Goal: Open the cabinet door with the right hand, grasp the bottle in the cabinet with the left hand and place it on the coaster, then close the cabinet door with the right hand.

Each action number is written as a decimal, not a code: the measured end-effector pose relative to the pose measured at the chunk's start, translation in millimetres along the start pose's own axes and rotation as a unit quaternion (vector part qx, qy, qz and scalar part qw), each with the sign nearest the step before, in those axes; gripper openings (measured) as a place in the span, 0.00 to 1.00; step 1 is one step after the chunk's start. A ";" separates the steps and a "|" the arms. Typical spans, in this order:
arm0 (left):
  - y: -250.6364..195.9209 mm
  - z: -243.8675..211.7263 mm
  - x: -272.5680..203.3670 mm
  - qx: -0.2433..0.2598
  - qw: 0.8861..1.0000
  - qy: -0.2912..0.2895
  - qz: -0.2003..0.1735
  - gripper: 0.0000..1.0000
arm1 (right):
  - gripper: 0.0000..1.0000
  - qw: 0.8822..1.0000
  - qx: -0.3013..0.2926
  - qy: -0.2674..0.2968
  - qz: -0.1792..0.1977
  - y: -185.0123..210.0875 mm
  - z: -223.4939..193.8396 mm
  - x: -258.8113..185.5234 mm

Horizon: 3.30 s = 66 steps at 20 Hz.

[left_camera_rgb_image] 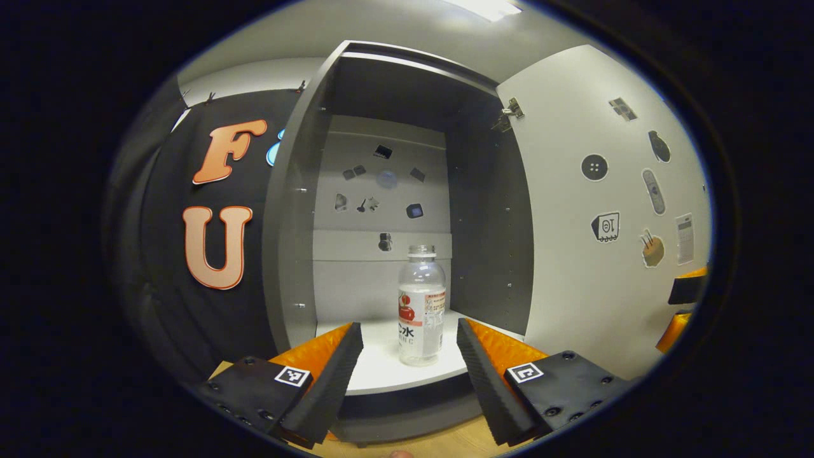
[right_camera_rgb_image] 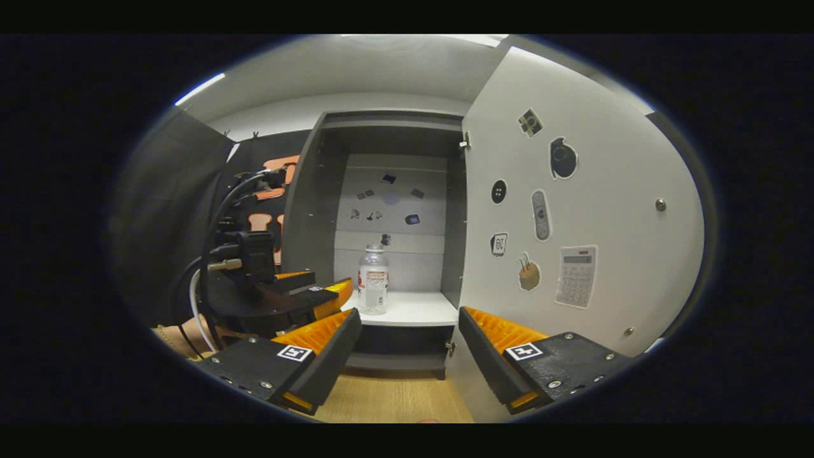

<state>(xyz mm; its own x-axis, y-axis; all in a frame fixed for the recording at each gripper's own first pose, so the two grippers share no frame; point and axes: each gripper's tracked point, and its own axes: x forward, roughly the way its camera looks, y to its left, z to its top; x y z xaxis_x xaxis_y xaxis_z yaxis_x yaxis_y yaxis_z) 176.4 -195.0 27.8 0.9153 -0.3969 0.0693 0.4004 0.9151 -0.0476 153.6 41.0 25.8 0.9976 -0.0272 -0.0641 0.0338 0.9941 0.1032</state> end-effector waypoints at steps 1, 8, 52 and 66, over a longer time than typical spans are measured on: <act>-2.4 1.2 9.7 0.004 1.000 -0.003 -0.005 0.96 | 0.95 1.000 0.000 0.000 -0.005 -0.9 -0.1 2.5; -11.1 -3.3 66.9 0.011 1.000 -0.003 -0.025 0.96 | 0.95 1.000 0.015 0.008 -0.016 -0.6 -2.6 6.5; 30.2 -23.7 -81.9 -0.026 0.995 0.033 0.087 0.79 | 0.95 0.992 -0.022 0.009 0.127 27.9 -12.2 -14.7; 52.2 -118.6 -176.2 -0.042 0.993 0.053 0.093 0.80 | 0.95 0.996 0.015 0.007 0.086 25.5 -29.5 -28.4</act>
<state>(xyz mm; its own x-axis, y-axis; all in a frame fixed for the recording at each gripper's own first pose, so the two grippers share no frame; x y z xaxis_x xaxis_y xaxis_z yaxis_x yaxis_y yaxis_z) 41.3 -85.7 -105.1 0.9714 -0.2311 -0.0537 0.2224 0.9658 -0.1336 124.4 70.2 0.9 0.9879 0.1442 -0.0561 -0.1351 0.9805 0.1426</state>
